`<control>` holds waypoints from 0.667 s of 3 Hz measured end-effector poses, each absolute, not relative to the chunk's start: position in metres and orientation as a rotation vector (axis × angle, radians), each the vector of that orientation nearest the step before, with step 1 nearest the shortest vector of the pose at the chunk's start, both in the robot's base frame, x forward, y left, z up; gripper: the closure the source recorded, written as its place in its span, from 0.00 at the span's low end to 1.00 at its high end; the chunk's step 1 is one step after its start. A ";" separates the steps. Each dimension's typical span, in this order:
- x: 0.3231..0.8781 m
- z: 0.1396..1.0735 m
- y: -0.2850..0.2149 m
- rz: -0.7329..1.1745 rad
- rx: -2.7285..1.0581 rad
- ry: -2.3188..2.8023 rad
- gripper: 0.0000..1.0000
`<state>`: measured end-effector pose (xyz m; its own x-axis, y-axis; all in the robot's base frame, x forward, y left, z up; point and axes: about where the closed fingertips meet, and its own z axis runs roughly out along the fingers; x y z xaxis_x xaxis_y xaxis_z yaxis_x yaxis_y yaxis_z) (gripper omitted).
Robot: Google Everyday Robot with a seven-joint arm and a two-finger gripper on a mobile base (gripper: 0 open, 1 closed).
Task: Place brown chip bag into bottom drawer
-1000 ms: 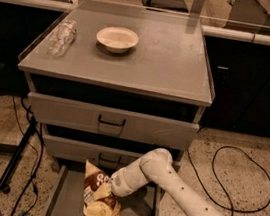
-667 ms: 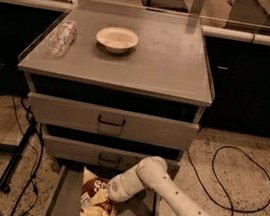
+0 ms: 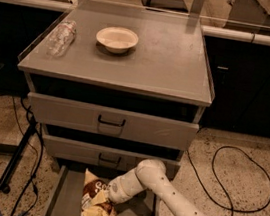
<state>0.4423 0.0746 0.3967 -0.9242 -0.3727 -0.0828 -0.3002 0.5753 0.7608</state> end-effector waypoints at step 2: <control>0.457 0.340 0.052 -1.265 0.354 -2.834 1.00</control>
Offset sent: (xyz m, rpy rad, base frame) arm 0.0187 -0.0390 -0.0701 -0.0520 -0.0377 -0.2829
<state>0.4572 0.0516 0.3396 -0.9742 -0.2127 -0.0753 -0.1981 0.6464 0.7369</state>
